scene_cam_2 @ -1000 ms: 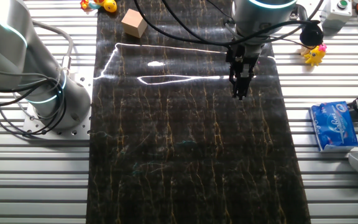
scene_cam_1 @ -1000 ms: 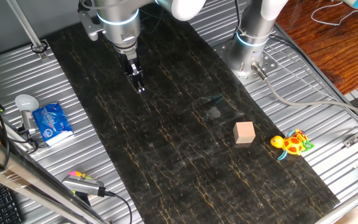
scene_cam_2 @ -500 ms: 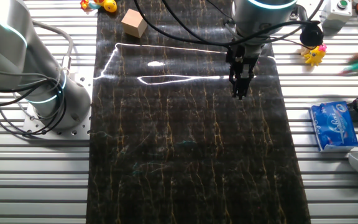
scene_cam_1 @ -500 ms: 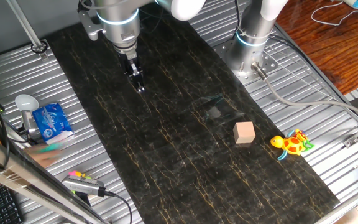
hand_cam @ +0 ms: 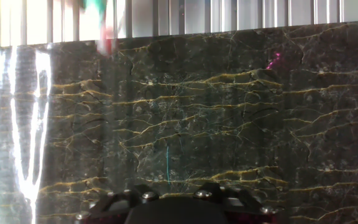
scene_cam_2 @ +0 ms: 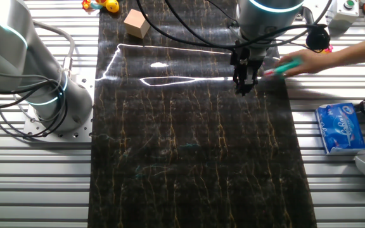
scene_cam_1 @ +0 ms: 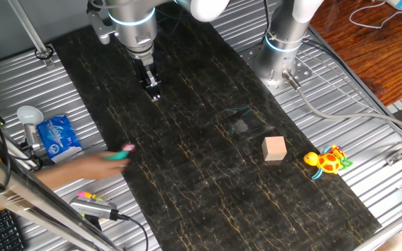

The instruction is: Grasp the moving object

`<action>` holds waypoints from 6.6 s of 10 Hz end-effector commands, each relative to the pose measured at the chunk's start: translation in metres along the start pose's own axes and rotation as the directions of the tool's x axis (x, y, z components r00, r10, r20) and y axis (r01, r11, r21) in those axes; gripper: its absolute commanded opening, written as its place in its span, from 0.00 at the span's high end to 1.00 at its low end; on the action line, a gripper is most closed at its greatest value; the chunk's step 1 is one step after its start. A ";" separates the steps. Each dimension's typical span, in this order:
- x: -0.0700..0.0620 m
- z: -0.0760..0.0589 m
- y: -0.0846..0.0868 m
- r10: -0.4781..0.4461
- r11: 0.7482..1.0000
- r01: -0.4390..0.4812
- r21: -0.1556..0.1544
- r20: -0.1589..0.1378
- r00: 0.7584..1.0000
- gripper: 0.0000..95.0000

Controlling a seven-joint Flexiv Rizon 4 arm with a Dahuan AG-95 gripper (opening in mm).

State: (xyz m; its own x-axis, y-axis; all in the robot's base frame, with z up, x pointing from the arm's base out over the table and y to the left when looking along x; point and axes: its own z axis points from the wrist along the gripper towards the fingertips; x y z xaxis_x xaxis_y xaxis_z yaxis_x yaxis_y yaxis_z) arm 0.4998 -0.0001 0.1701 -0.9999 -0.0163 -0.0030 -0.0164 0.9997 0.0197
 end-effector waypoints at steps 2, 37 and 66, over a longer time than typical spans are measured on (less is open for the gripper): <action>0.000 0.000 0.000 0.000 1.000 0.000 0.001 -0.001 1.000 1.00; 0.000 0.000 0.000 0.000 1.000 0.000 0.002 -0.002 1.000 1.00; 0.000 0.000 0.000 -0.143 0.990 0.143 0.002 0.005 0.990 1.00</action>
State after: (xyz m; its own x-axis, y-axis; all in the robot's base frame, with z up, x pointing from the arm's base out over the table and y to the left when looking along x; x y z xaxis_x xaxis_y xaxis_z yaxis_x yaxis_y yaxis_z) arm 0.4987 -0.0003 0.1706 -0.9866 -0.1626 -0.0112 -0.1628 0.9865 0.0163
